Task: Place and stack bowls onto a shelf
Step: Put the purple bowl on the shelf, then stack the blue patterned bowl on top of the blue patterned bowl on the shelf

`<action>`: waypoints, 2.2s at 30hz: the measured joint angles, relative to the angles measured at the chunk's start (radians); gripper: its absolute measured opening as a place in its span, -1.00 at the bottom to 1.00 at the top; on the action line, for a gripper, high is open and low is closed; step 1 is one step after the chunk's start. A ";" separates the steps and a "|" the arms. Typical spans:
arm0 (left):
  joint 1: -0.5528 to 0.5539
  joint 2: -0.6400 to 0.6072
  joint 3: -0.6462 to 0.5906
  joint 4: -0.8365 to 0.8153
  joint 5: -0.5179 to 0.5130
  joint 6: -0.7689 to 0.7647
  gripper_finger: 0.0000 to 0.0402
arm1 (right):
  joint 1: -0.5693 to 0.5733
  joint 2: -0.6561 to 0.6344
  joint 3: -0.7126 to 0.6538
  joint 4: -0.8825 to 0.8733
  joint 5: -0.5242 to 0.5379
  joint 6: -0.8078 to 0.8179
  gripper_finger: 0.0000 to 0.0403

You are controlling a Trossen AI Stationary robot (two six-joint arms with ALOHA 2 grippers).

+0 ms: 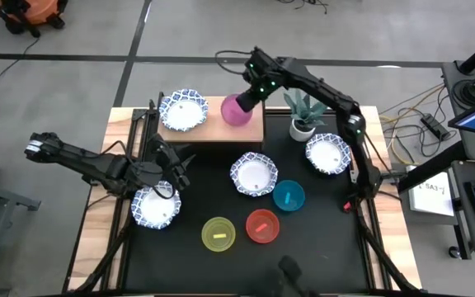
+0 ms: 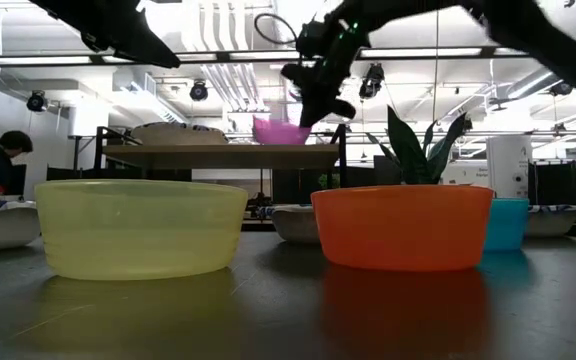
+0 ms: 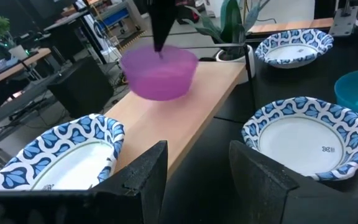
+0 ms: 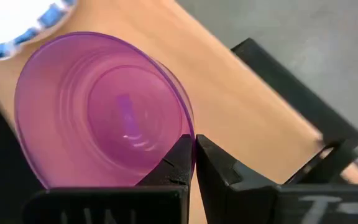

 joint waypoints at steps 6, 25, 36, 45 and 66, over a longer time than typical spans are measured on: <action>-0.002 0.000 0.000 -0.001 0.001 0.000 -0.22 | -0.025 0.039 -0.006 0.023 -0.008 -0.050 -0.96; -0.002 0.000 0.000 -0.001 0.010 -0.012 -0.22 | -0.020 -0.009 0.005 0.047 -0.002 -0.101 -0.36; -0.003 0.000 0.000 -0.001 0.224 -0.031 -0.22 | 0.182 -0.284 -0.166 0.148 -0.007 -0.284 -0.40; -0.003 0.000 0.000 -0.001 0.228 -0.115 -0.22 | 0.388 -0.662 -0.813 0.553 -0.006 -0.284 -0.52; -0.003 0.290 0.196 -0.172 0.450 -0.517 -0.22 | 0.587 -1.236 -1.733 1.230 0.001 -0.310 -0.61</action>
